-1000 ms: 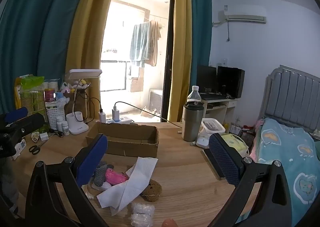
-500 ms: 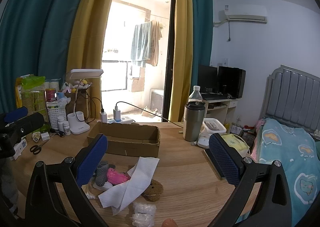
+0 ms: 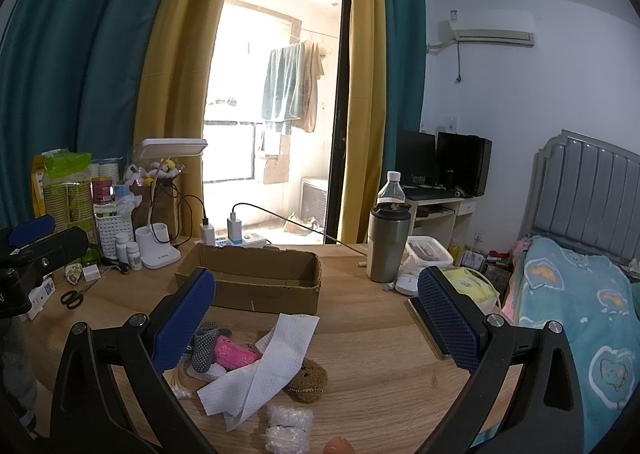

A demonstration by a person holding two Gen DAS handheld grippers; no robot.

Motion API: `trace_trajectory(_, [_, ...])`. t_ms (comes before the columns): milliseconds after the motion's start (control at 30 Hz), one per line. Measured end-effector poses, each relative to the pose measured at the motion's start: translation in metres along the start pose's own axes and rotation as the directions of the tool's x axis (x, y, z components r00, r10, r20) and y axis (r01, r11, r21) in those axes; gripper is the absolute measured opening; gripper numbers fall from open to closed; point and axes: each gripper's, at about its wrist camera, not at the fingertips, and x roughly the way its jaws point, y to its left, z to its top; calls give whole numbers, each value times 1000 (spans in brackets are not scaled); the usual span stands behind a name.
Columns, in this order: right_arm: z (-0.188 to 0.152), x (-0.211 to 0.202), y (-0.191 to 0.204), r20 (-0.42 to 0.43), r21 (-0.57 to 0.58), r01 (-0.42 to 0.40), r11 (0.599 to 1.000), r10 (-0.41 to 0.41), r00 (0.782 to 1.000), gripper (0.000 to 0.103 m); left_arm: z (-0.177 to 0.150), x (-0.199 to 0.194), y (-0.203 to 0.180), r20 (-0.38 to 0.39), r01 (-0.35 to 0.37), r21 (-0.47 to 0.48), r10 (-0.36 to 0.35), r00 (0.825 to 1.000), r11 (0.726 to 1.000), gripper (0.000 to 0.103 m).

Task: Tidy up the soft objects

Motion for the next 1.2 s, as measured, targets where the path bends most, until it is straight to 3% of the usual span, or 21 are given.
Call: trace_trajectory(1200, [-2, 3, 1, -4, 1, -2, 1000, 2, 1000, 102, 1, -1, 3, -6, -25, -2, 25, 1000, 1000, 102])
